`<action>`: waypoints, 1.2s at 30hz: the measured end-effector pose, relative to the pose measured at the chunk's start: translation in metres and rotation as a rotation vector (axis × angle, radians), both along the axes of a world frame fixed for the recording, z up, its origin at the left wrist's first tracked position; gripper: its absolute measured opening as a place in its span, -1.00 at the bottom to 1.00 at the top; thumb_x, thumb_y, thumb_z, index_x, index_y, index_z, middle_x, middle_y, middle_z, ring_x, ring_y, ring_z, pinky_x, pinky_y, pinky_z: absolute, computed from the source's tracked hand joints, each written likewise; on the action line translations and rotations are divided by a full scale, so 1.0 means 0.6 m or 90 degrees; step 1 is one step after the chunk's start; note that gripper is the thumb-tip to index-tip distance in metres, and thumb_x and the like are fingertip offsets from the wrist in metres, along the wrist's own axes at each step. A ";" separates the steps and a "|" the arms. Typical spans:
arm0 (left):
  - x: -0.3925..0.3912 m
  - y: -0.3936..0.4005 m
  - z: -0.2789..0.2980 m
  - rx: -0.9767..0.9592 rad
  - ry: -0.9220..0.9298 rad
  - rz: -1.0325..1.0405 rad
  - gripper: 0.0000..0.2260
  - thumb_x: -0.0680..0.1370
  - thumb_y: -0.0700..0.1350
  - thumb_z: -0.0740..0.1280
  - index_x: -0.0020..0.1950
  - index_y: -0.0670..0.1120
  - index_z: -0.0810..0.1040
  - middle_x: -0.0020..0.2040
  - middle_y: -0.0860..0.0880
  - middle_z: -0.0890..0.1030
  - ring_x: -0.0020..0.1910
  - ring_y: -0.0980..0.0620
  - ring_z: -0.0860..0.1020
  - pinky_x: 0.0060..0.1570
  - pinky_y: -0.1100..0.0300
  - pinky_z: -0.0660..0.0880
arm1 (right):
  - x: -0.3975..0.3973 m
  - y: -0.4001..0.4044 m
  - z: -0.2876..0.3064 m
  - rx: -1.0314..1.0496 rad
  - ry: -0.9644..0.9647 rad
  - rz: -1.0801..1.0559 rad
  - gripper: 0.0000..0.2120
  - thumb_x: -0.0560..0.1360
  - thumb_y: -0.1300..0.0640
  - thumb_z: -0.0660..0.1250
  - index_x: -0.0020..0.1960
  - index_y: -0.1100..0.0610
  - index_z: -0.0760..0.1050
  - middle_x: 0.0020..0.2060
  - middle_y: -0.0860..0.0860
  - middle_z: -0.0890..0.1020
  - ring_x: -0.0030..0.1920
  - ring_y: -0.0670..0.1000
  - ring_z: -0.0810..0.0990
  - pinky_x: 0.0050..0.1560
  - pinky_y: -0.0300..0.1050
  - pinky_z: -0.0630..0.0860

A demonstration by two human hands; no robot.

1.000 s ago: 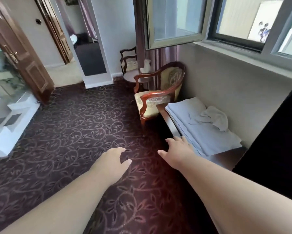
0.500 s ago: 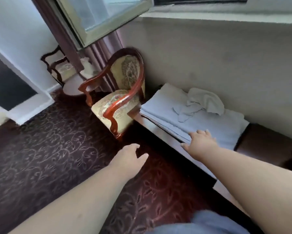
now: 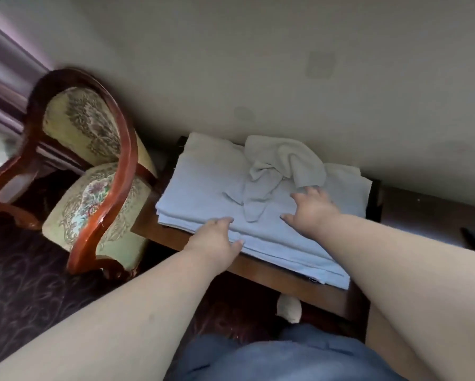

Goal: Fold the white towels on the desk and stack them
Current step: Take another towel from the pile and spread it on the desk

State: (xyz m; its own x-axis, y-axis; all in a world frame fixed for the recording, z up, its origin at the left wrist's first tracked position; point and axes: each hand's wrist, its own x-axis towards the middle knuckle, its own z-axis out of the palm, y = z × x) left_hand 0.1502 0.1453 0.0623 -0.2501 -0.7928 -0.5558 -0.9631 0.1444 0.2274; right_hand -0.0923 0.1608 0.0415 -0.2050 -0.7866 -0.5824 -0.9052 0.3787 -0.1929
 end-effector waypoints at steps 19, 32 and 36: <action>-0.217 -0.377 -0.377 -0.001 0.170 -0.060 -0.24 0.50 0.15 0.40 0.58 0.17 0.06 0.38 -0.17 0.28 0.31 -0.20 0.39 0.30 -0.01 0.38 | -0.084 -0.270 -0.315 -0.047 0.027 -0.313 -0.10 0.46 -0.28 0.41 0.62 -0.09 0.03 0.51 0.28 0.23 0.48 0.34 0.25 0.47 0.16 0.25; -0.161 -0.278 -0.084 0.093 0.493 -0.049 -0.86 0.46 -0.20 0.27 -0.12 0.05 0.47 -0.09 -0.02 0.58 -0.15 0.03 0.55 -0.26 0.20 0.44 | 0.100 -0.150 -0.037 -0.365 -0.435 -0.782 -0.79 0.64 -0.05 0.24 0.11 0.07 0.52 0.14 0.14 0.59 0.10 0.08 0.61 0.05 0.00 0.57; -0.170 -0.233 0.049 0.097 0.560 -0.118 -0.85 0.38 -0.11 0.21 -0.14 0.16 0.41 -0.17 0.07 0.55 -0.22 0.14 0.53 -0.36 0.31 0.43 | 0.116 -0.117 0.092 -0.477 -0.584 -1.032 -0.86 0.55 -0.19 0.32 0.02 -0.17 0.43 -0.01 -0.11 0.63 -0.07 -0.09 0.65 -0.27 -0.15 0.63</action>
State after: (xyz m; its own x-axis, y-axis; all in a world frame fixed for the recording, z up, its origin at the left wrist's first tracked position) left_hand 0.0483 0.0055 0.0916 -0.7491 -0.6317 -0.1995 -0.3977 0.1880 0.8980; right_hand -0.0227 0.0903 0.0965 -0.7291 -0.3034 -0.6135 0.5696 0.2281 -0.7897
